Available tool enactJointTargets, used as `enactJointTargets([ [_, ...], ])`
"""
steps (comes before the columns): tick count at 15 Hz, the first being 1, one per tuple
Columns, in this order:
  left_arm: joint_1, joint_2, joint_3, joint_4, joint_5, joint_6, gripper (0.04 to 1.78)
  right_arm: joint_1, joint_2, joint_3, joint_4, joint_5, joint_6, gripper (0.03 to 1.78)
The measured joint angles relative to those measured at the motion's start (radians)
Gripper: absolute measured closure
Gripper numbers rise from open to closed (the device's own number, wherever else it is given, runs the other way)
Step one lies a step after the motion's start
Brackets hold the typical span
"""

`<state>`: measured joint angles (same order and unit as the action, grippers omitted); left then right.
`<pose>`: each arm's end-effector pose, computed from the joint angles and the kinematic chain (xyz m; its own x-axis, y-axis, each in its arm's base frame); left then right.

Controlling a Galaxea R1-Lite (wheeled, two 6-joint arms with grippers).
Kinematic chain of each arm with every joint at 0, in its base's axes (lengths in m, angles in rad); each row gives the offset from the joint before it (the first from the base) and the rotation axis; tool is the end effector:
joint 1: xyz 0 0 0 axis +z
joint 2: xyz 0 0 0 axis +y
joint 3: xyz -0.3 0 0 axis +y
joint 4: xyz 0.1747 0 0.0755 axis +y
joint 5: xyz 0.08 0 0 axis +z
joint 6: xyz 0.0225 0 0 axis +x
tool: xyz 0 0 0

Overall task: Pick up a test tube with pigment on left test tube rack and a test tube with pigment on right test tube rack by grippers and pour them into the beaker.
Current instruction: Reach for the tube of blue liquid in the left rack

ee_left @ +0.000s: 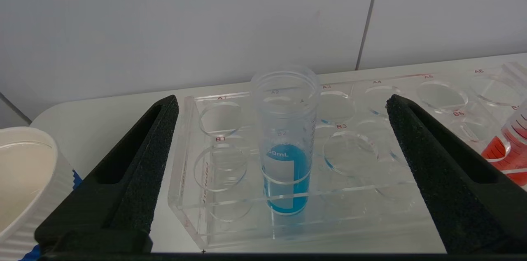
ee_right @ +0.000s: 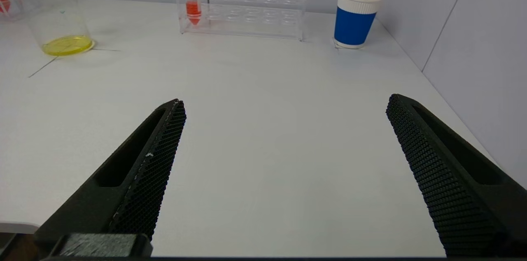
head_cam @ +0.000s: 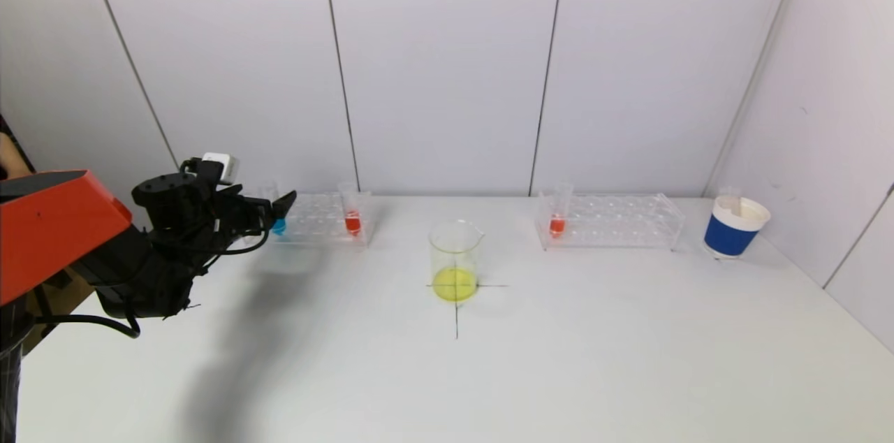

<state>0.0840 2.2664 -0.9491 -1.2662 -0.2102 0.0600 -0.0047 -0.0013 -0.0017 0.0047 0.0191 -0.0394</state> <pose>0.4100 0.0298 0.0749 0.9908 -0.1260 -0.0500 0.1284 0.9905 0.0492 -0.0230 0.0005 0.0755 0.9999 0.0144 -0.0017 -0.0145 0.9991 -0.0394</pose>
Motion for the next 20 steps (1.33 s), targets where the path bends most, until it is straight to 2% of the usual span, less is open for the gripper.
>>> enactJointTargets([
  [18, -0.001, 0.004, -0.022, 0.008, 0.001, 0.0, 0.06, 0.0, 0.0, 0.0, 0.0, 0.0, 0.0, 0.04],
  [20, -0.001, 0.006, -0.022, 0.008, 0.0, 0.0, 0.14, 0.0, 0.0, 0.0, 0.0, 0.0, -0.001, 0.04],
])
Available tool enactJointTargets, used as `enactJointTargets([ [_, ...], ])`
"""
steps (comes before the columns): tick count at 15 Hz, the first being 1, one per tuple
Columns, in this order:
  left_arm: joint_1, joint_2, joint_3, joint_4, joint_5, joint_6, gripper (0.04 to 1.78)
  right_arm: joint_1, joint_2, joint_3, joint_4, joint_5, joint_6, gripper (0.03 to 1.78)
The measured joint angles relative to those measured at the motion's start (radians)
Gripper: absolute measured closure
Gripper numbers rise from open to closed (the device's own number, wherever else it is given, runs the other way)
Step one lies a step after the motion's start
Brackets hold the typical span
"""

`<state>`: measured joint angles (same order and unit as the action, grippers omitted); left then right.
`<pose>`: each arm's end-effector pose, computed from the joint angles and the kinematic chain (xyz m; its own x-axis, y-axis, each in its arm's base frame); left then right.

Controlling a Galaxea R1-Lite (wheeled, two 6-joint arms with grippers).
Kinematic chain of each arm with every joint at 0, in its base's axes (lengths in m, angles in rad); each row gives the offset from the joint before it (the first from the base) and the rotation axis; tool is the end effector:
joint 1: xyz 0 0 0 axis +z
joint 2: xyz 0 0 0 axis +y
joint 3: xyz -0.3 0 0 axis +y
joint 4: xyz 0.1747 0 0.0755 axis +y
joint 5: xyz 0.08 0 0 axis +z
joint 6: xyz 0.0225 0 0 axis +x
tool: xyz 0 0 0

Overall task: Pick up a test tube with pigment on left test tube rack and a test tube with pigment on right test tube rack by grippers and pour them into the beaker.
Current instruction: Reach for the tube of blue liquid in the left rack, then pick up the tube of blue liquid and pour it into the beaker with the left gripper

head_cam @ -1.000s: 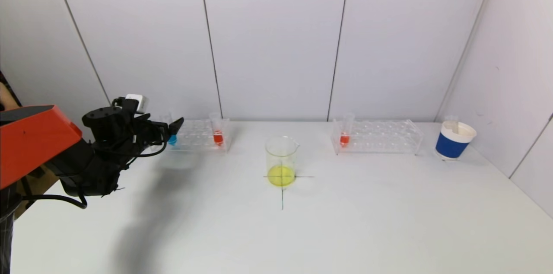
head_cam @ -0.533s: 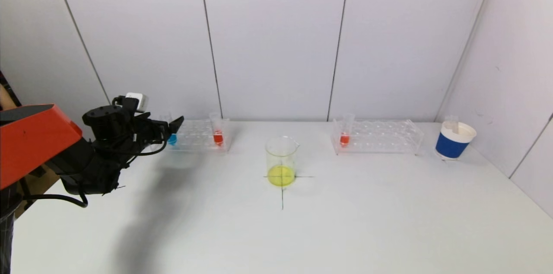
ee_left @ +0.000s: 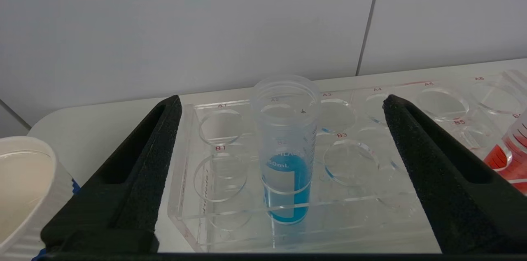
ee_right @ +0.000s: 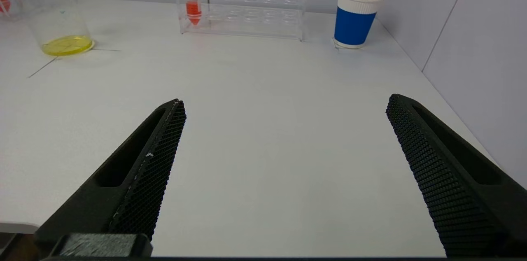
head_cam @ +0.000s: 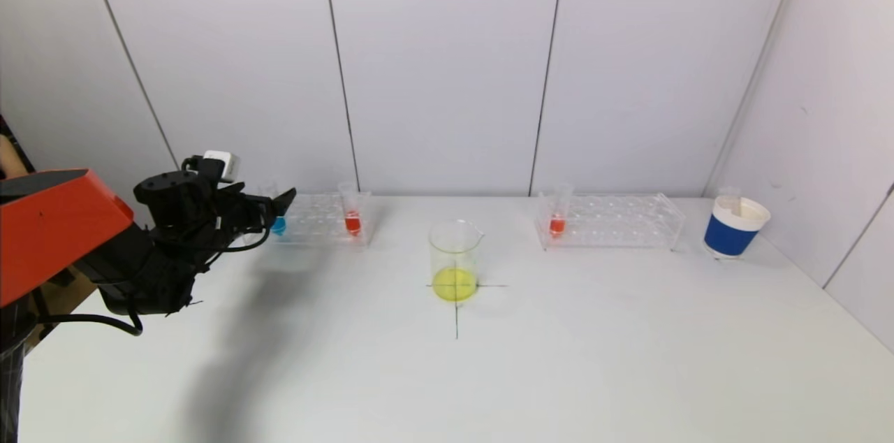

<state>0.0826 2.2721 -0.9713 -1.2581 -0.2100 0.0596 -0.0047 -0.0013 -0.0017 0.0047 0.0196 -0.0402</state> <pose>0.4138 0.0296 0.0766 0.9910 -0.1271 -0.0417 0.1292 0.9903 0.0506 -0.0230 0.0005 0.0755 0.9999 0.0149 -0.0017 -0.0150 0.9991 -0.0402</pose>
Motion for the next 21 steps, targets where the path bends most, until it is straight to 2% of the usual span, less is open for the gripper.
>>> enactJointTargets([
  [3, 0.0, 0.006, -0.007, 0.0, 0.0, 0.0, 0.44, 0.0, 0.0, 0.0, 0.0, 0.0, 0.0, 0.04],
  [7, 0.0, 0.01, -0.011, 0.0, 0.001, 0.0, 1.15, 0.0, 0.0, 0.0, 0.0, 0.0, 0.001, 0.04],
  [8, 0.0, 0.01, -0.012, 0.0, 0.001, 0.0, 1.3, 0.0, 0.0, 0.0, 0.0, 0.0, 0.001, 0.04],
  [9, 0.0, 0.01, -0.012, 0.0, 0.0, 0.0, 1.36, 0.0, 0.0, 0.0, 0.0, 0.0, 0.0, 0.04],
  [21, 0.0, 0.013, -0.013, 0.0, 0.001, 0.0, 1.39, 0.0, 0.0, 0.0, 0.0, 0.0, 0.0, 0.04],
])
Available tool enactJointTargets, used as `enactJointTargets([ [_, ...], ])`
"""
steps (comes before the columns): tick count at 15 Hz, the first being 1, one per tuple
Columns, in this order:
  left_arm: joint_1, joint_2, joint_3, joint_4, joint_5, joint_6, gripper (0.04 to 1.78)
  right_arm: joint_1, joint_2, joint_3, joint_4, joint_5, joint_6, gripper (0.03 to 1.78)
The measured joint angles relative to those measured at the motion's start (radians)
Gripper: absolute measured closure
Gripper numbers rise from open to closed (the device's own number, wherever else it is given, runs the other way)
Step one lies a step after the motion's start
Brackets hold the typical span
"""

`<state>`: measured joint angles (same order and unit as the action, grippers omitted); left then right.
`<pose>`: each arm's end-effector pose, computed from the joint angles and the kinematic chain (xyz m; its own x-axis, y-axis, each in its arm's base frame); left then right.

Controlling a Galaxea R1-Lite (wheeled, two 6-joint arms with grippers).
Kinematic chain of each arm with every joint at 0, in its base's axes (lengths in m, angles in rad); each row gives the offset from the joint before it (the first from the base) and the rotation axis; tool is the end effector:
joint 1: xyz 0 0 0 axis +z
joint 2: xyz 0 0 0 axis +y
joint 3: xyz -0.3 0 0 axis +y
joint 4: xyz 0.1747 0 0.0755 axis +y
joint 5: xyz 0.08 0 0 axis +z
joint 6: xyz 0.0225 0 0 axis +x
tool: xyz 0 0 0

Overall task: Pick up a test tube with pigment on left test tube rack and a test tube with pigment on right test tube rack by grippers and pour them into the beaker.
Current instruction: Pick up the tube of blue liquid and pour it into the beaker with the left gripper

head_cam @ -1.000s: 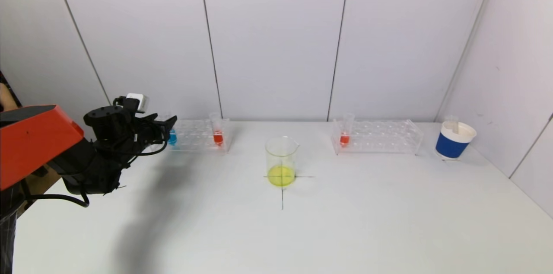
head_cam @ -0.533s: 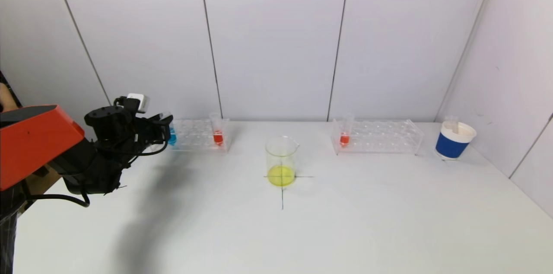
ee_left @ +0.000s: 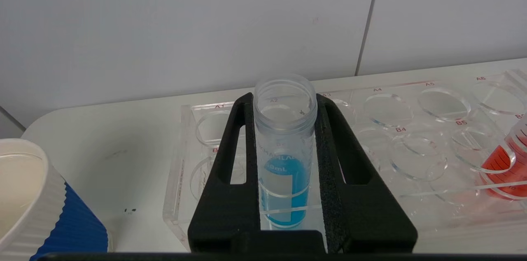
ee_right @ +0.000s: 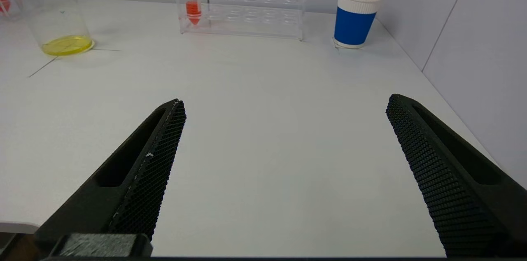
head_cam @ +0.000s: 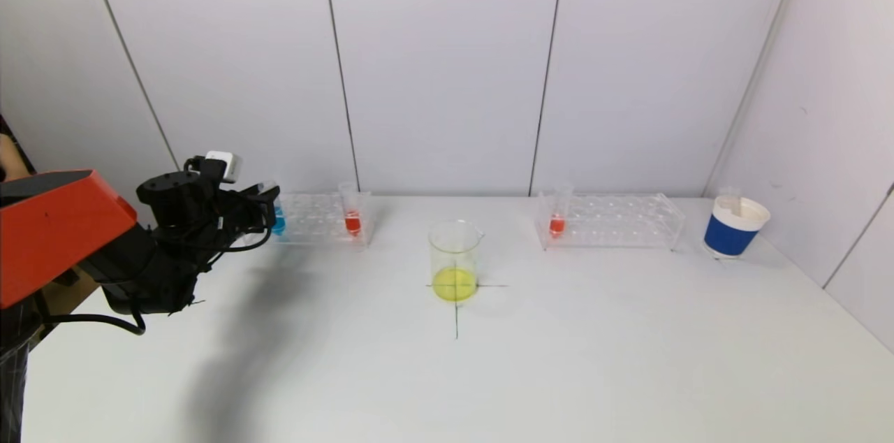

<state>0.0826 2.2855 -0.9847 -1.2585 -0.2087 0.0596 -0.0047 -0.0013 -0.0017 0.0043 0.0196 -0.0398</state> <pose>0.4169 0.0298 0.0740 0.9912 -0.1258 -0.0414 0.1279 0.9905 0.0508 -0.0230 0.0005 0.0755 0.9999 0.0149 -0.0013 -0.0149 0.9991 -0.0398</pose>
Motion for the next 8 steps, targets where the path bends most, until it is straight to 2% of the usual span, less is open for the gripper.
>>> enactJointTargets([
  [8, 0.001, -0.036, -0.024, 0.046, 0.0, 0.0, 1.39, 0.0, 0.0, 0.0, 0.0, 0.0, 0.0, 0.04],
])
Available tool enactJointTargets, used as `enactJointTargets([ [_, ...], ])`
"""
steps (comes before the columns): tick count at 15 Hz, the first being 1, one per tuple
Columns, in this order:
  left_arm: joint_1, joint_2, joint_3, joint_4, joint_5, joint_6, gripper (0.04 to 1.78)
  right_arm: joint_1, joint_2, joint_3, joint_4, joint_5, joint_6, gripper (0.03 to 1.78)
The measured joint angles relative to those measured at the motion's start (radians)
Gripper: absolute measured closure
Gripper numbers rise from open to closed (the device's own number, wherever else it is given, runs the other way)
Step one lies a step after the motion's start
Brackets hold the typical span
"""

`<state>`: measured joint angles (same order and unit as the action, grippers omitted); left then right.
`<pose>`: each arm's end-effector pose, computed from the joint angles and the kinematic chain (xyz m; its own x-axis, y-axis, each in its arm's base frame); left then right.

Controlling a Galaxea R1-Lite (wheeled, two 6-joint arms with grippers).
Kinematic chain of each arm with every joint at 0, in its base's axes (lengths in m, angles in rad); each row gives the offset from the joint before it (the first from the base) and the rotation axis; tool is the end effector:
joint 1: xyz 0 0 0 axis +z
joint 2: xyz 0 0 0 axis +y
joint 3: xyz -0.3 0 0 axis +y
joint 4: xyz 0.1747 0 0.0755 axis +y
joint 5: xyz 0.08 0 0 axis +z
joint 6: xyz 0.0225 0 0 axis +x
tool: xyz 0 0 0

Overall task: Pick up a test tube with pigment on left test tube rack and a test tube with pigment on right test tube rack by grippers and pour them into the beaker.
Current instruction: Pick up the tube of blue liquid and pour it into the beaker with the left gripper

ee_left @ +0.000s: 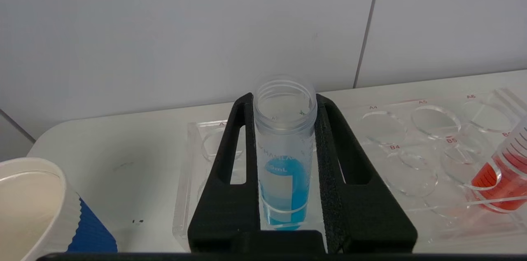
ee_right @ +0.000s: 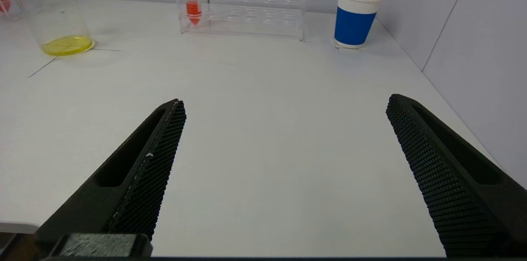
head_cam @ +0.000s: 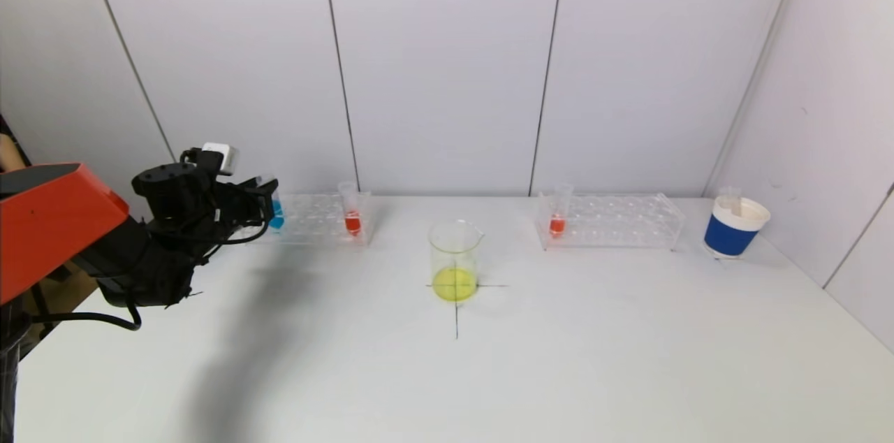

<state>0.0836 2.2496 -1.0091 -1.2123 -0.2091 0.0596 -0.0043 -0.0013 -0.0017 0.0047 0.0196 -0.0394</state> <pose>0.4173 0.0303 0.0899 0.9917 -0.1252 -0.0276 0.1265 0.9905 0.0537 -0.0230 0.0005 0.0755 0.9999 0.0153 -0.0017 -0.0154 0.9991 -0.0394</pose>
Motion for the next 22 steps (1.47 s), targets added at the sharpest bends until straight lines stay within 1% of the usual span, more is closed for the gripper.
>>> enactJointTargets([
  [6, 0.0, -0.059, -0.032, 0.054, 0.0, 0.0, 1.39, 0.0, 0.0, 0.0, 0.0, 0.0, 0.0, 0.04],
  [14, -0.004, -0.141, -0.107, 0.167, 0.0, 0.0, 1.39, 0.0, 0.0, 0.0, 0.0, 0.0, 0.0, 0.04],
  [20, -0.03, -0.225, -0.222, 0.344, 0.0, 0.001, 1.39, 0.0, 0.0, 0.0, 0.0, 0.0, 0.0, 0.04],
  [22, -0.049, -0.256, -0.266, 0.411, 0.0, 0.022, 1.39, 0.0, 0.0, 0.0, 0.0, 0.0, 0.0, 0.04],
])
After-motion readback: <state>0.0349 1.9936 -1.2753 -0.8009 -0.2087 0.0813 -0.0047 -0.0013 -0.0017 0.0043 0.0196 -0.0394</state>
